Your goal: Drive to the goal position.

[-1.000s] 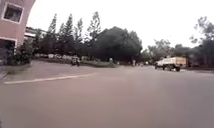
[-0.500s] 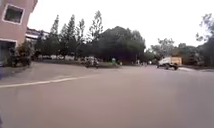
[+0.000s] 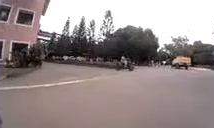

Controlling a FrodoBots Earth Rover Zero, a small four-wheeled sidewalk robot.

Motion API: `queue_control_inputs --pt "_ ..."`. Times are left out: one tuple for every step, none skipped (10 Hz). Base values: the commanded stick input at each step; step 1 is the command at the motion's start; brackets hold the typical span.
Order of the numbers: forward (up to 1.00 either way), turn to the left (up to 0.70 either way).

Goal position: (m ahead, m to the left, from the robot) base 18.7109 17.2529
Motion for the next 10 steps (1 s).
queue_control_inputs --pt "1.00 0.00" --pt "1.00 0.00" --pt "1.00 0.00" --pt "1.00 0.00" --pt "1.00 0.00" --pt "1.00 0.00" --pt "1.00 0.00" --pt "1.00 0.00" --pt "1.00 0.00" --pt "1.00 0.00"
